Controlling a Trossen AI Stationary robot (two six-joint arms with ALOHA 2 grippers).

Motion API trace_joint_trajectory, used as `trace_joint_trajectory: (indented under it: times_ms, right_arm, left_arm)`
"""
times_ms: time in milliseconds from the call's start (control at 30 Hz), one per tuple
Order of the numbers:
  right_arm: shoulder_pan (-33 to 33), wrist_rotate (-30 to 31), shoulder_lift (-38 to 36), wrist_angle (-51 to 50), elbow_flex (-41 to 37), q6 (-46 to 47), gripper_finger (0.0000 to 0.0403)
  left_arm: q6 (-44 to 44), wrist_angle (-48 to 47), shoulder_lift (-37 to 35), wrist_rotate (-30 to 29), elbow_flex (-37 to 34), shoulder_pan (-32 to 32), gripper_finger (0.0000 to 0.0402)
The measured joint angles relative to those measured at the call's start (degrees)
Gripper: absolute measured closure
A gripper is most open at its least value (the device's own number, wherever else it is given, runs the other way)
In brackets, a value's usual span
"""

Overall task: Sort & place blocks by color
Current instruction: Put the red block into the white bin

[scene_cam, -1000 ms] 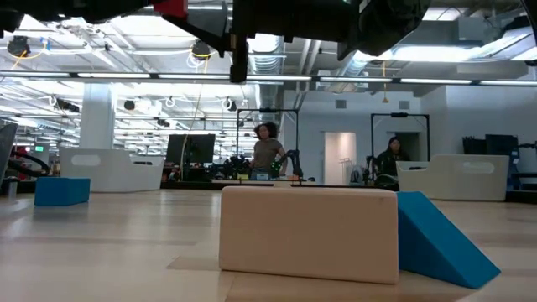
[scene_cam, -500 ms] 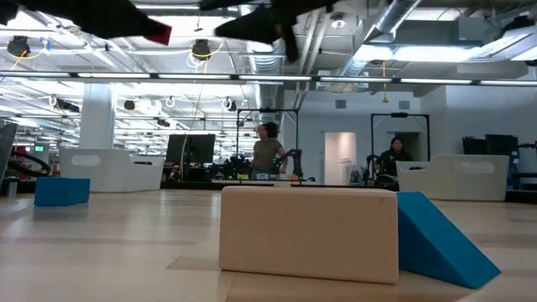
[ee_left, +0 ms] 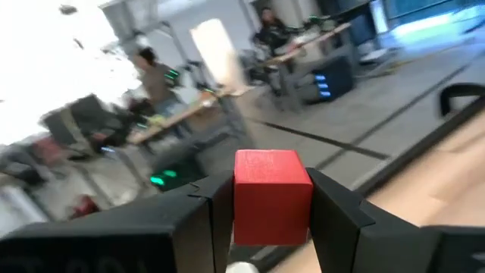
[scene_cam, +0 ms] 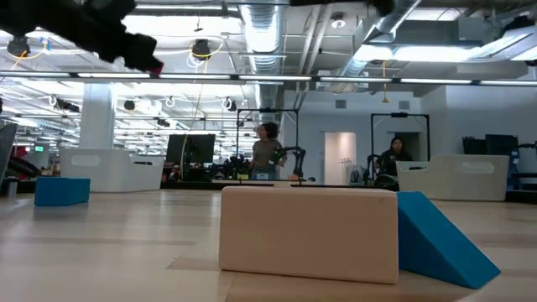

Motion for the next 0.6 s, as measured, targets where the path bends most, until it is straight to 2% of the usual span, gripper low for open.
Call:
trace_joint_trajectory:
  times_ms: [100, 167, 433, 600]
  right_arm:
    - [2.7, 2.9, 0.0, -3.3, 0.0, 3.4, 0.0202]
    - [3.8, 4.3, 0.0, -5.3, 0.0, 5.3, 0.0201]
    - [6.8, 8.5, 0.0, -11.3, 0.0, 11.3, 0.0205]
    - [6.7, 8.8, 0.0, -14.5, 0.0, 14.6, 0.0204]
  left_arm:
    - [-12.8, -11.4, -2.0, 12.1, 0.0, 7.9, 0.0289]
    - [-17.9, -17.0, -2.2, 18.3, 0.0, 14.1, 0.0289]
    - [-26.2, -31.0, -1.5, 37.2, 0.0, 36.7, 0.0290]
    - [-30.9, -37.3, 1.0, 47.2, 0.0, 46.1, 0.0291]
